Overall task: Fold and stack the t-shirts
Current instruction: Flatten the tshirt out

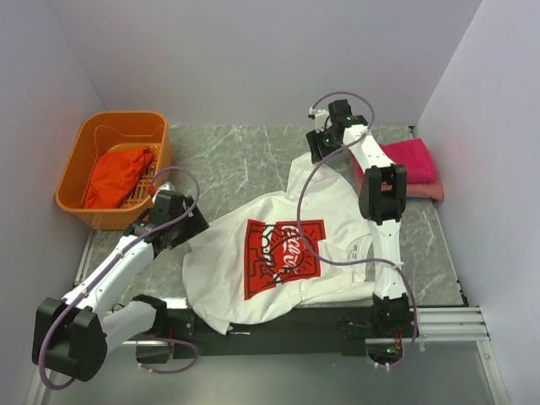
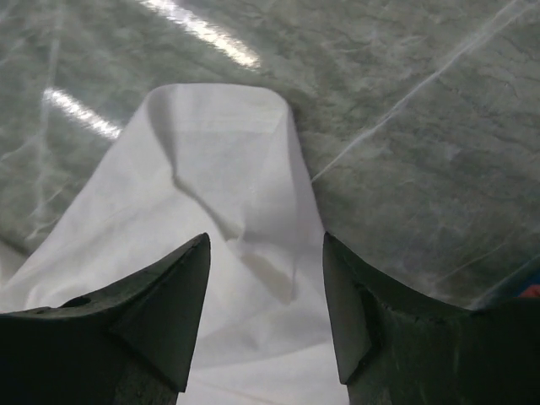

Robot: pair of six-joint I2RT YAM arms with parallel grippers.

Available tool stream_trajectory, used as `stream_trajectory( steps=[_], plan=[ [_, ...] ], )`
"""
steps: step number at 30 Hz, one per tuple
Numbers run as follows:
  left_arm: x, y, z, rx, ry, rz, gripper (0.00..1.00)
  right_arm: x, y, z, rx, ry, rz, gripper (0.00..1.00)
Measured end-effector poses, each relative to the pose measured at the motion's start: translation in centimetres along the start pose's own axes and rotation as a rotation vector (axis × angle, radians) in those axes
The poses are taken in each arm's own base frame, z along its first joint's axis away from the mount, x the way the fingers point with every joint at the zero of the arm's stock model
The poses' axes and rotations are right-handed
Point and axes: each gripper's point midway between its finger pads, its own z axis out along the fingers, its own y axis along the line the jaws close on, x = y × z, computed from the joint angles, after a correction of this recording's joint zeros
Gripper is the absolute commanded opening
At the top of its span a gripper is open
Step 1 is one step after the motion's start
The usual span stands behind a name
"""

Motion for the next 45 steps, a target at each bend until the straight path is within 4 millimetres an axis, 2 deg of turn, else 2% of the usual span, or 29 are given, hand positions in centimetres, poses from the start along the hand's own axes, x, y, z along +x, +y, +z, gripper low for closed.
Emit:
stream_trajectory(
  steps=[2, 3, 5, 8, 9, 12, 17, 20, 21, 24, 27, 29, 30, 32, 34, 35, 37, 40, 42, 44, 45],
  plan=[
    [0.1, 0.3, -0.1, -0.005, -0.002, -0.016, 0.84, 0.6, -0.7, 1.2, 0.044, 0.026, 0.015, 0.57],
    [0.0, 0.3, -0.1, -0.008, -0.008, -0.021, 0.83, 1.0, -0.9, 1.6, 0.06, 0.042, 0.019, 0.52],
    [-0.3, 0.4, -0.2, -0.015, -0.023, -0.042, 0.81, 1.4, -1.0, 2.0, 0.082, 0.056, 0.023, 0.47],
    [-0.4, 0.9, 0.3, -0.052, -0.032, -0.073, 0.77, 1.4, -0.9, 2.2, 0.093, 0.062, 0.023, 0.3],
    [-0.3, 1.2, 0.6, -0.073, -0.023, -0.085, 0.71, 1.4, -0.8, 2.3, 0.092, 0.061, 0.023, 0.18],
    [0.7, 2.4, 2.0, -0.145, 0.019, -0.099, 0.66, 1.3, -0.6, 2.3, 0.091, 0.057, 0.027, 0.01],
    [1.5, 3.0, 2.6, -0.182, 0.05, -0.103, 0.66, 0.3, -0.6, 2.6, 0.104, 0.022, 0.023, 0.0],
    [1.3, 3.0, 2.3, -0.177, 0.04, -0.104, 0.65, -2.1, -0.3, 2.2, 0.123, -0.046, 0.027, 0.0],
    [1.2, 3.0, 2.2, -0.176, 0.036, -0.105, 0.65, -3.5, 0.0, 2.2, 0.132, -0.09, 0.031, 0.16],
    [0.9, 2.9, 1.8, -0.167, 0.024, -0.106, 0.67, -8.2, 1.6, 2.2, 0.165, -0.247, 0.057, 0.85],
    [0.9, 2.8, 1.6, -0.161, 0.021, -0.106, 0.69, -11.6, 4.7, 1.9, 0.167, -0.338, 0.02, 0.87],
    [0.9, 2.7, 1.6, -0.155, 0.024, -0.103, 0.7, -13.1, 6.8, 1.6, 0.158, -0.386, -0.015, 0.87],
    [0.9, 2.6, 1.5, -0.148, 0.024, -0.1, 0.71, -13.1, 7.5, 1.7, 0.15, -0.391, -0.03, 0.88],
    [0.8, 2.1, 1.4, -0.124, 0.024, -0.094, 0.72, -11.0, 8.3, 1.4, 0.124, -0.349, -0.051, 0.86],
    [0.7, 1.6, 1.2, -0.092, 0.024, -0.083, 0.72, -9.2, 7.5, 0.8, 0.083, -0.306, -0.046, 0.77],
    [0.7, 1.2, 1.2, -0.07, 0.026, -0.078, 0.72, -8.5, 6.3, 0.3, 0.059, -0.287, -0.036, 0.69],
    [0.7, 0.8, 1.0, -0.039, 0.026, -0.065, 0.72, -7.2, 2.8, -1.1, 0.032, -0.263, -0.001, 0.65],
    [1.0, 0.6, 0.8, -0.006, 0.03, -0.054, 0.72, -3.1, -4.4, -3.5, 0.063, -0.197, 0.066, 0.66],
    [1.1, 0.4, 0.6, 0.011, 0.031, -0.047, 0.72, 0.8, -8.2, -4.5, 0.101, -0.133, 0.112, 0.68],
    [1.1, 0.4, 0.5, 0.016, 0.031, -0.045, 0.72, 3.8, -9.2, -4.8, 0.101, -0.055, 0.132, 0.69],
    [1.1, 0.3, 0.5, 0.017, 0.031, -0.045, 0.72, 4.7, -9.0, -4.7, 0.095, -0.027, 0.133, 0.69]
  ],
)
